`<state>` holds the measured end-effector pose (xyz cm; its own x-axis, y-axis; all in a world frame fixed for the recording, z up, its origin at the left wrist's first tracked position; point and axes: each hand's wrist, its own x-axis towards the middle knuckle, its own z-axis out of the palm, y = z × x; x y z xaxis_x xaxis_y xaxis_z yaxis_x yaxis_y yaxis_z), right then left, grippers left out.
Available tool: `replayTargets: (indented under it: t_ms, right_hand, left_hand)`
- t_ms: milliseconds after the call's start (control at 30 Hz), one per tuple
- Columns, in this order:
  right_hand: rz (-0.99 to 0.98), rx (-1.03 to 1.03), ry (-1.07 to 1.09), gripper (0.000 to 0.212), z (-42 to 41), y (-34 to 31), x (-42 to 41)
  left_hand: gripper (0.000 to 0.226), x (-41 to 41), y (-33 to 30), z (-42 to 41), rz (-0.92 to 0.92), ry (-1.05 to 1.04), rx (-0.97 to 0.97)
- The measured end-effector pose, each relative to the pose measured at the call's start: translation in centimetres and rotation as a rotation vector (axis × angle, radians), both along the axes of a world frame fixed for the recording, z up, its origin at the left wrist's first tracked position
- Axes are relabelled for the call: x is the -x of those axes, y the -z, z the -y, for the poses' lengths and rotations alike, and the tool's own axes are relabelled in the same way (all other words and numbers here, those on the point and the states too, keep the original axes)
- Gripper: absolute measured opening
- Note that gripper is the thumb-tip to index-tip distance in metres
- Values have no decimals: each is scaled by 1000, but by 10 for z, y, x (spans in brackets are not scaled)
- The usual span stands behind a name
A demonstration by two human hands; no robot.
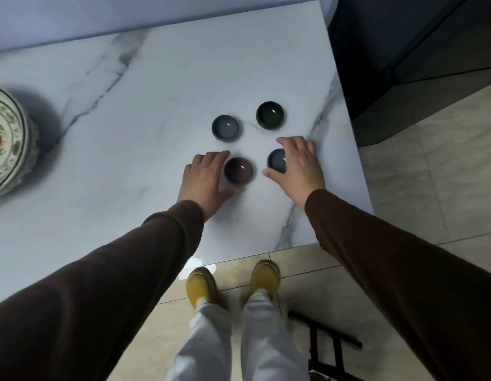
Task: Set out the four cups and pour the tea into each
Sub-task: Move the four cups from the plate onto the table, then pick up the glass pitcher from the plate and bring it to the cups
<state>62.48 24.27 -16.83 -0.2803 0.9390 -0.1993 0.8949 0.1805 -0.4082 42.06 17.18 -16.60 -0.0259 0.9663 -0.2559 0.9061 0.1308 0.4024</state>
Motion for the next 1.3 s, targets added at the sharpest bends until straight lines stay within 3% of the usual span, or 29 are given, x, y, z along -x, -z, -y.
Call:
replayTargets:
  t_ms: [200, 567, 1033, 1300]
  right_hand:
    - [-26, -27, -75, 45, 27, -45, 61]
    - [-113, 46, -148, 33, 128, -100, 265]
    - [-292, 129, -217, 31, 156, -93, 466]
    - [-437, 289, -10, 29, 177, -79, 565]
  left_hand:
    - [63, 63, -35, 31, -88, 58, -69]
    - [56, 272, -96, 130, -92, 5, -107]
    - [51, 452, -105, 191, -155, -110, 16]
    - [40, 548, -95, 193, -100, -112, 6]
